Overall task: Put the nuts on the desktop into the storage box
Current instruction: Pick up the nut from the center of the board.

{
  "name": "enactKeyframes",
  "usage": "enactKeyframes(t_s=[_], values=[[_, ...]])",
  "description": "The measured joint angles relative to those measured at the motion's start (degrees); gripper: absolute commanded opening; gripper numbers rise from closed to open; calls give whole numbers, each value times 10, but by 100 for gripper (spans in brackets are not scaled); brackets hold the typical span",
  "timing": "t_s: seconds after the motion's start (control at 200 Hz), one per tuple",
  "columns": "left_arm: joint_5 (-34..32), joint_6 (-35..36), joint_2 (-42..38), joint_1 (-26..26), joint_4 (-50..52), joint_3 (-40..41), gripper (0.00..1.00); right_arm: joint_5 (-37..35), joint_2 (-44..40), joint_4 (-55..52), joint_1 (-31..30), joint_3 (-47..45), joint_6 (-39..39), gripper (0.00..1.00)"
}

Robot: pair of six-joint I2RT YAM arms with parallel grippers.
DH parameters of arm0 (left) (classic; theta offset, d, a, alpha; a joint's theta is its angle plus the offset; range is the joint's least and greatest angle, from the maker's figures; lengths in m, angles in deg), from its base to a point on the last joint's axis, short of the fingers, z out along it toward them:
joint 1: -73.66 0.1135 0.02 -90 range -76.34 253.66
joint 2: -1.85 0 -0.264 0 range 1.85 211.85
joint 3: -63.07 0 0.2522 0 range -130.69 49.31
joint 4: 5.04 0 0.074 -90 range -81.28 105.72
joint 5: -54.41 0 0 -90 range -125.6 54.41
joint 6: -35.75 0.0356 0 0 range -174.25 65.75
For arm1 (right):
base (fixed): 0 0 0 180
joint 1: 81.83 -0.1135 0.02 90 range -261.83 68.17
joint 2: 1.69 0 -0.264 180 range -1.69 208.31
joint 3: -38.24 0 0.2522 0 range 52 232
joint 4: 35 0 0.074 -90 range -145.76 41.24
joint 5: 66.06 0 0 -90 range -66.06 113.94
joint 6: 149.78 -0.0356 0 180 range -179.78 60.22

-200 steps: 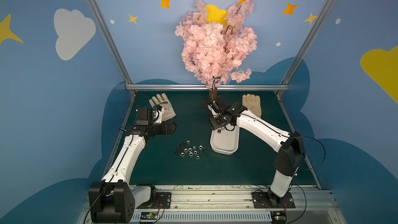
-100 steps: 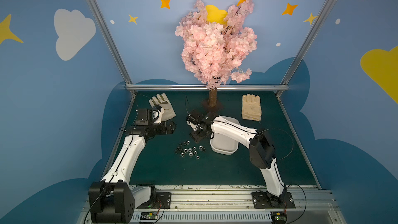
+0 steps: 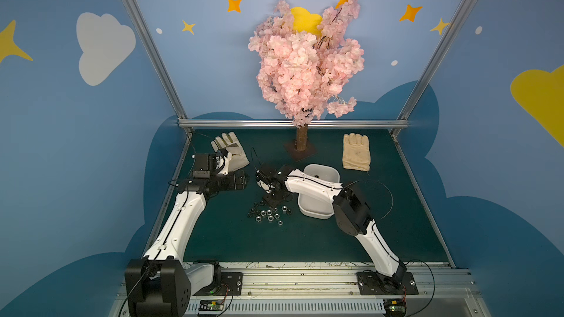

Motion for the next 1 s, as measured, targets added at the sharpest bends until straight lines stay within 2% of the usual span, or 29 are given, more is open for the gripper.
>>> enactKeyframes(t_s=[0.27, 0.481, 0.816, 1.002], values=[[-3, 0, 0, 0, 0, 0, 100, 2, 39, -1, -2, 51, 0, 64], [-4, 0, 0, 0, 0, 1, 100, 2, 53, -4, -3, 67, 2, 59], [-4, 0, -2, 0, 0, 1, 100, 6, 56, 1, -3, 71, 4, 43], [-5, 0, -3, 0, 0, 1, 100, 19, 56, 15, -3, 71, 4, 23]])
